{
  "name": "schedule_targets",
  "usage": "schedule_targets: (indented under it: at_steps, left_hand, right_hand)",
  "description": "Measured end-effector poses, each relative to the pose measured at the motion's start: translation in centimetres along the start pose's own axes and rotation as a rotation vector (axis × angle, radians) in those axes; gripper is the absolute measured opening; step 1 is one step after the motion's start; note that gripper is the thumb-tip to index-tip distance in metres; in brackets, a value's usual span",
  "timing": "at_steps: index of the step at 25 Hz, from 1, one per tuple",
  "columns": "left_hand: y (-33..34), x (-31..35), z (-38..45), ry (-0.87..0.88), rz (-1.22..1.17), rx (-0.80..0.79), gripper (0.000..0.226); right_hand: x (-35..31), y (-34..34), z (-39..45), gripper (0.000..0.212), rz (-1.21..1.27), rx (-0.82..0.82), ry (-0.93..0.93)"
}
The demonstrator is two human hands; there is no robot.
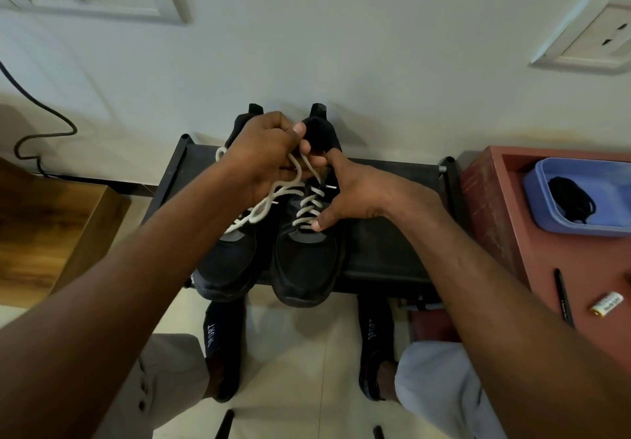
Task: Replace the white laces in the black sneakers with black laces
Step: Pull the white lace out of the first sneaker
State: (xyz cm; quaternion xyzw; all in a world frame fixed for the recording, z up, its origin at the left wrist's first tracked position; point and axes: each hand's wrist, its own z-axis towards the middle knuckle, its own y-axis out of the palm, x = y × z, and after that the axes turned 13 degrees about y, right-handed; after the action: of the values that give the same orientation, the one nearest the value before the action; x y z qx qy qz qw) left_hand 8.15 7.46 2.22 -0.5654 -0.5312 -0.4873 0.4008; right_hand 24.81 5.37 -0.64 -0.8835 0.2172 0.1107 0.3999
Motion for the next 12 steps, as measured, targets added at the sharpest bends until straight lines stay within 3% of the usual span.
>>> schedule_targets:
  at_steps: [5, 12]
  left_hand:
    - [0.6, -1.4, 1.9, -0.344, -0.2, 0.228, 0.028]
    - [-0.1, -1.8, 2.2, -0.424, -0.346, 0.217, 0.035]
  right_hand:
    - [0.0, 0.0, -0.2, 0.1, -0.043, -0.003, -0.008]
    - [0.1, -0.3, -0.3, 0.083, -0.021, 0.019, -0.086]
